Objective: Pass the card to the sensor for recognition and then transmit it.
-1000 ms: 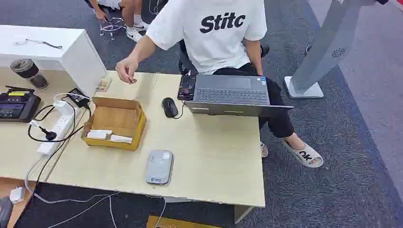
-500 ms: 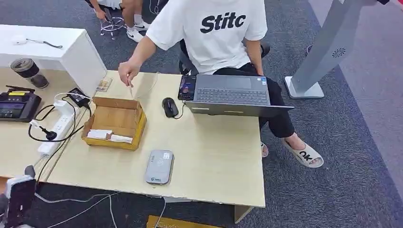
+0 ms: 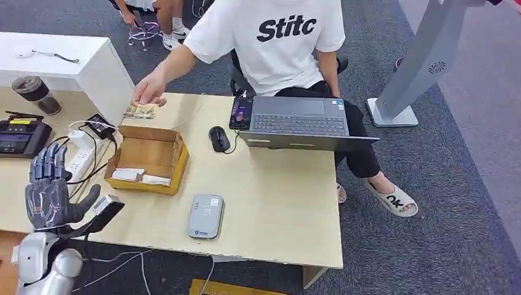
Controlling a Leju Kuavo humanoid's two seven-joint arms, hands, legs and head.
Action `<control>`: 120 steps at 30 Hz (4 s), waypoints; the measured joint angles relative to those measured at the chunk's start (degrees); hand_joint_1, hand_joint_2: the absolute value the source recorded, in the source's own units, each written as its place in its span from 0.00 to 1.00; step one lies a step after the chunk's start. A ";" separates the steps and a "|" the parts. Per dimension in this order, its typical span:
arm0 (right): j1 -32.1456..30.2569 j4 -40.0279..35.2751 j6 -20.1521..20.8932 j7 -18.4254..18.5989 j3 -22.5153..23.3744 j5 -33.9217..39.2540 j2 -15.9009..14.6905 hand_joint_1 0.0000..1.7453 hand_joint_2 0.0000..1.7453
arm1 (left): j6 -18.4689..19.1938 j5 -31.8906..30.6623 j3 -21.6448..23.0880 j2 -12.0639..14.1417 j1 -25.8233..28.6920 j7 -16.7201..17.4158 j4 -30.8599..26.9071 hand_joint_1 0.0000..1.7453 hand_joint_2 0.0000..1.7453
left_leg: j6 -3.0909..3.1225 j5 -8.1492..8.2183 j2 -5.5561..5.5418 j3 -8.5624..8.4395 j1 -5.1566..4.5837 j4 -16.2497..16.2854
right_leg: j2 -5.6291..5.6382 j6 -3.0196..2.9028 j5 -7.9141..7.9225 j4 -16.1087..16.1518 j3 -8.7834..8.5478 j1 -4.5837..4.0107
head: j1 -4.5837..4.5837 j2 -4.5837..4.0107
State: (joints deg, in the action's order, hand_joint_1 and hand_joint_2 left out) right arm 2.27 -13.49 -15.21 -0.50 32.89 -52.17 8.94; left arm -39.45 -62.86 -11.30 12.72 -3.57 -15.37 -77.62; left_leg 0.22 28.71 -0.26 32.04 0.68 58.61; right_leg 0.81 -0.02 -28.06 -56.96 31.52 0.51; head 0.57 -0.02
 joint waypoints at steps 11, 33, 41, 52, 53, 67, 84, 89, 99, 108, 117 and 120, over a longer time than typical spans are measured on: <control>0.27 0.31 0.92 0.11 0.02 -0.65 -0.20 0.00 1.00 | 0.28 -7.12 6.25 4.08 -3.72 4.68 3.48 0.00 1.00 | 0.00 0.00 0.03 0.00 0.00 0.00 | 0.03 0.00 0.00 -0.01 0.01 0.00 | -0.02 0.00; 0.56 0.48 0.81 -0.42 0.02 -1.68 -0.37 0.00 1.00 | 1.01 -11.65 15.87 8.87 -8.49 9.16 7.11 1.00 1.00 | 0.00 0.00 0.05 0.02 0.01 0.01 | 0.07 0.00 0.00 -0.01 0.03 0.00 | -0.02 0.00; 0.50 0.55 0.63 -0.94 0.04 -2.45 -0.37 0.00 1.00 | 0.87 -10.43 16.55 9.03 -8.09 9.16 7.24 1.00 1.00 | 0.00 0.00 0.05 0.03 0.01 0.01 | 0.07 0.00 0.00 -0.01 0.03 0.00 | -0.02 0.00; 0.55 0.74 0.59 -1.31 0.07 -2.53 -0.37 0.00 1.00 | 1.09 -9.22 17.56 8.63 -7.85 8.31 7.24 1.00 1.00 | 0.00 0.00 0.04 0.01 0.00 0.01 | 0.06 0.00 0.00 0.00 0.05 0.00 | -0.02 0.00; 0.54 0.76 0.57 -1.16 0.07 -2.64 -0.37 0.00 1.00 | 1.57 -8.64 18.47 7.98 -8.35 7.70 7.24 1.00 1.00 | 0.00 0.00 0.02 0.01 -0.01 0.03 | 0.04 0.00 0.00 0.01 0.05 0.01 | -0.02 0.00; 0.71 0.76 0.46 -0.94 0.07 -3.61 -0.35 0.00 1.00 | 5.62 -7.67 29.10 0.56 -13.92 8.09 6.89 1.00 1.00 | 0.00 0.00 0.01 0.02 -0.02 0.09 | 0.02 0.01 0.02 0.00 0.03 0.01 | -0.02 0.00; 0.73 0.76 0.17 -0.28 0.15 -4.63 0.09 0.00 1.00 | 17.38 -5.29 39.87 -6.05 -17.81 12.24 9.90 1.00 1.00 | 0.01 0.00 0.01 0.03 -0.02 0.09 | 0.02 0.01 0.02 0.00 0.03 0.01 | -0.02 0.00; 0.74 0.76 0.46 -0.22 0.15 -4.65 0.22 0.00 1.00 | 18.08 -4.85 41.38 -7.56 -18.80 12.00 12.27 1.00 1.00 | 0.01 0.00 0.01 0.04 -0.02 0.09 | 0.02 0.01 0.02 0.00 0.03 0.01 | 0.00 0.00; 0.68 0.79 0.39 0.11 0.52 -4.65 0.24 0.00 1.00 | 22.36 -3.06 43.50 -8.85 -19.20 13.42 16.22 1.00 1.00 | 0.01 0.00 0.01 0.05 -0.02 0.08 | 0.02 0.01 0.02 0.00 0.03 0.01 | -0.02 0.00; 0.57 0.85 -0.02 0.42 1.11 -4.70 0.68 0.00 1.00 | 25.94 -3.43 44.33 -8.72 -18.25 16.59 16.90 1.00 1.00 | 0.01 0.00 0.01 0.06 -0.02 0.08 | 0.01 0.01 0.02 -0.01 0.03 0.01 | -0.02 0.00; 0.50 0.85 -0.02 0.72 1.51 -4.74 0.96 0.00 1.00 | 26.36 -3.48 44.90 -8.50 -17.97 17.05 16.90 1.00 1.00 | 0.01 0.00 0.01 0.06 -0.02 0.08 | 0.00 0.01 0.02 -0.01 0.03 0.01 | -0.02 0.00; 0.48 0.85 -0.02 0.72 1.53 -4.74 1.01 0.00 1.00 | 26.36 -3.50 45.03 -8.46 -17.97 17.05 16.90 1.00 1.00 | 0.01 0.00 0.01 0.06 -0.02 0.08 | 0.00 0.01 0.02 -0.01 0.03 0.01 | -0.02 0.00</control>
State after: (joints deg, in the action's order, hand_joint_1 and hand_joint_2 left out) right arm 2.74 -12.63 -15.23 0.22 34.42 -56.92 9.95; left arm -13.09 -66.36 33.73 4.26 -21.54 1.68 -60.72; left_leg 0.23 28.71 -0.25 32.10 0.66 58.70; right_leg 0.80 0.00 -28.04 -56.97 31.55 0.52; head 0.55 -0.02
